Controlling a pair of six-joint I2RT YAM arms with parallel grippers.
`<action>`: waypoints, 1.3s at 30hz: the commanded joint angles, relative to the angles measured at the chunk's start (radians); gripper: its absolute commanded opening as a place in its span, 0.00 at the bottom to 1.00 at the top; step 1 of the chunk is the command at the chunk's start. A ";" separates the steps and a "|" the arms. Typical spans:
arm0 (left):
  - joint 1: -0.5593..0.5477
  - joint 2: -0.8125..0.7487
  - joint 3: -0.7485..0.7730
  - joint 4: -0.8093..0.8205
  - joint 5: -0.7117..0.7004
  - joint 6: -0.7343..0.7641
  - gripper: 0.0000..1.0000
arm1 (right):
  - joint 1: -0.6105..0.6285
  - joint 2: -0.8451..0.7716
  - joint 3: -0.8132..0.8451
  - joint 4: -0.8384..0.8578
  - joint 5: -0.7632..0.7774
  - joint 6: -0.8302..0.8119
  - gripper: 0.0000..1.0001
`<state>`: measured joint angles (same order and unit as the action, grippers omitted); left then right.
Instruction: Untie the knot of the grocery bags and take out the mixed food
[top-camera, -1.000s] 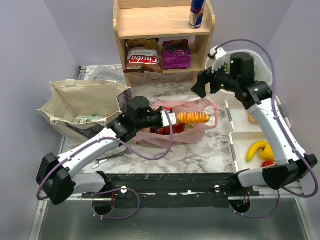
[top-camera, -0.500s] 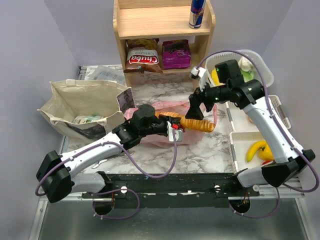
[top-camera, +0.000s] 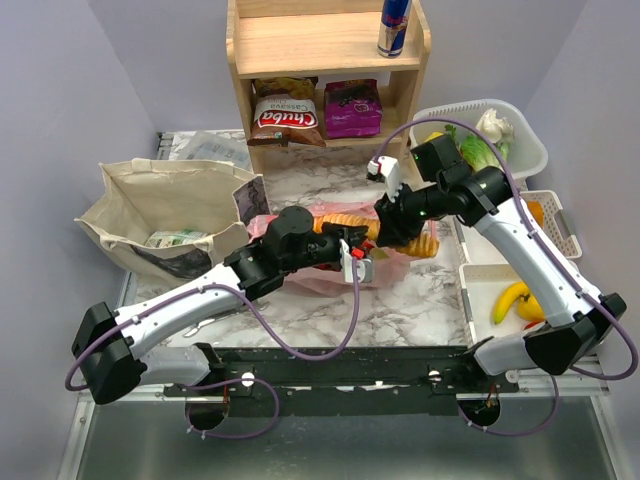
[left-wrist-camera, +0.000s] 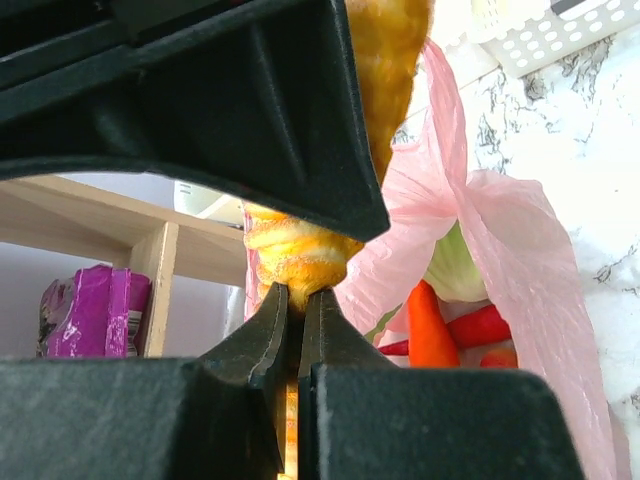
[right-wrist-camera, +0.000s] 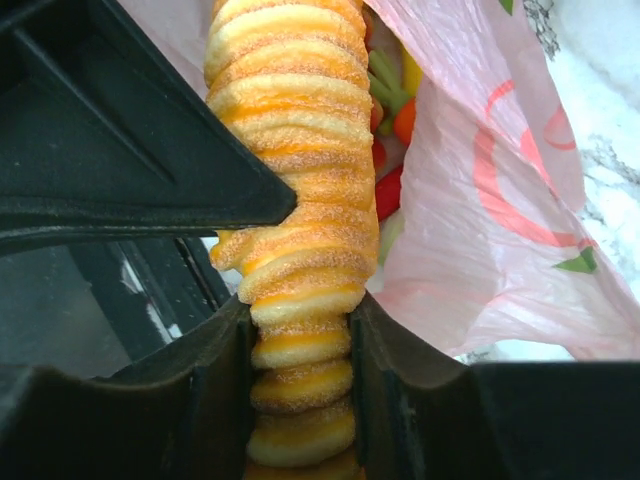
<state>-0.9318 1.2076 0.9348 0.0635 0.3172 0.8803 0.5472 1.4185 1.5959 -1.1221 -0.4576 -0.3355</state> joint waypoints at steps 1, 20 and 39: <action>-0.006 -0.029 0.098 -0.034 0.002 -0.054 0.13 | -0.001 -0.049 0.021 -0.048 0.051 -0.017 0.25; 0.126 -0.236 0.193 -0.323 0.160 -0.498 0.98 | -0.001 -0.220 0.251 0.203 0.728 0.000 0.01; 0.129 -0.168 0.217 -0.283 0.176 -0.496 0.98 | -0.541 -0.258 -0.064 -0.040 1.077 1.135 0.01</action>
<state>-0.8051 1.0313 1.1309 -0.2333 0.4660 0.3988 0.0612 1.1400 1.5860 -1.1080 0.6315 0.4438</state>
